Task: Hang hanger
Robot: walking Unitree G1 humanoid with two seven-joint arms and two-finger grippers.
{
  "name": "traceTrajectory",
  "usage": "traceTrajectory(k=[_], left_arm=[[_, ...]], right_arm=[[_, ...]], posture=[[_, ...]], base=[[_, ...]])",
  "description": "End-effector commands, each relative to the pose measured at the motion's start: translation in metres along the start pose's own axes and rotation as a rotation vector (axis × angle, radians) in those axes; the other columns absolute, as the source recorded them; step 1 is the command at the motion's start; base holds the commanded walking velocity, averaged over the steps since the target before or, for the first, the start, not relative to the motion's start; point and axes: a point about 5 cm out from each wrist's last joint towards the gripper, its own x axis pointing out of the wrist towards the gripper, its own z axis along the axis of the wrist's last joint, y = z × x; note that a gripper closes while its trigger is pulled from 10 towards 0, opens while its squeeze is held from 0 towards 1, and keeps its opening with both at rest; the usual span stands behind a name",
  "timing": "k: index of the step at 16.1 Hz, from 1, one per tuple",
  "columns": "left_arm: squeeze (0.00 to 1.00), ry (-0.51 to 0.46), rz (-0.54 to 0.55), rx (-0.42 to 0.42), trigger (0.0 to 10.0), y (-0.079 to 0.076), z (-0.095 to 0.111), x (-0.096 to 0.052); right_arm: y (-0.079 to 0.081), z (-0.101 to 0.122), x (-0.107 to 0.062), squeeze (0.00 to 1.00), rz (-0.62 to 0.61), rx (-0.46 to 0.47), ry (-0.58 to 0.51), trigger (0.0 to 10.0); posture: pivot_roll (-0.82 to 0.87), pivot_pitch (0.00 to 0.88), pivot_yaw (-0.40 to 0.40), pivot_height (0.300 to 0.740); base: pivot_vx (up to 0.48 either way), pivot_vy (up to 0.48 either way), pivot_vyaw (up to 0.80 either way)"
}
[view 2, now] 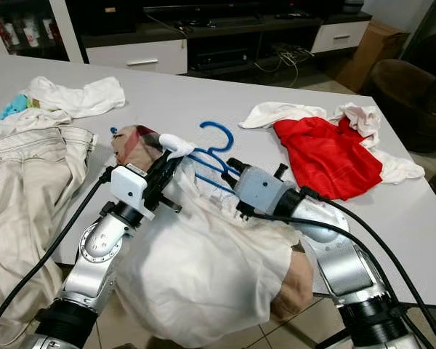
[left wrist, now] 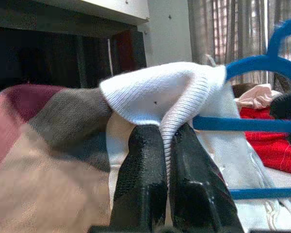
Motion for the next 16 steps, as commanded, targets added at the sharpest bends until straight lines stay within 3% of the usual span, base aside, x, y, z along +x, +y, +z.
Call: traceTrajectory(k=[1, 3, 4, 5, 8, 9, 13, 16], left_arm=[[0.00, -0.004, -0.010, 0.007, 0.0, -0.003, 0.001, 0.002], [0.00, -0.004, -0.008, 0.007, 0.0, -0.003, 0.001, 0.002], [0.00, -0.005, -0.008, 0.007, 0.0, -0.003, 0.001, 0.002], [0.00, -0.007, -0.006, 0.007, 0.0, -0.003, 0.001, 0.002], [0.00, -0.007, -0.004, 0.009, 0.0, -0.004, 0.001, 0.003], [0.00, -0.007, -0.005, 0.009, 0.0, -0.004, 0.001, 0.003], [0.00, -0.008, -0.006, 0.010, 0.0, -0.004, 0.001, 0.004], [0.00, -0.007, -0.006, 0.012, 0.0, -0.003, 0.001, 0.003]], right_arm=[[-0.011, 0.007, 0.001, 0.00, -0.048, 0.001, -0.017, 10.0], [-0.016, 0.011, 0.006, 0.00, -0.066, 0.068, -0.039, 10.0], [-0.016, 0.015, 0.007, 0.09, -0.064, 0.105, -0.060, 10.0], [-0.017, 0.017, 0.006, 1.00, -0.060, 0.135, -0.074, 10.0], [-0.016, 0.017, 0.002, 1.00, -0.028, 0.156, -0.070, 10.0], [-0.017, 0.016, 0.000, 0.00, -0.029, 0.165, -0.062, 10.0], [-0.024, 0.017, -0.004, 0.00, -0.044, 0.176, -0.054, 10.0], [-0.037, 0.028, -0.010, 0.00, -0.078, 0.195, -0.101, 10.0]], posture=[[-0.02, 0.000, -0.049, 0.740], [-0.02, 0.000, -0.049, 0.740], [-0.02, 0.000, -0.049, 0.740], [-0.02, 0.000, -0.049, 0.740], [-0.02, 0.000, -0.053, 0.740], [-0.02, 0.000, -0.053, 0.740], [-0.02, 0.000, -0.050, 0.740], [-0.02, 0.000, -0.048, 0.740]], base=[[0.000, 0.000, 0.00], [0.000, 0.000, 0.00], [0.000, 0.000, 0.00], [0.000, 0.000, 0.00], [0.000, 0.000, 0.00], [0.000, 0.000, 0.00], [0.000, 0.000, 0.00], [0.000, 0.000, 0.00]])
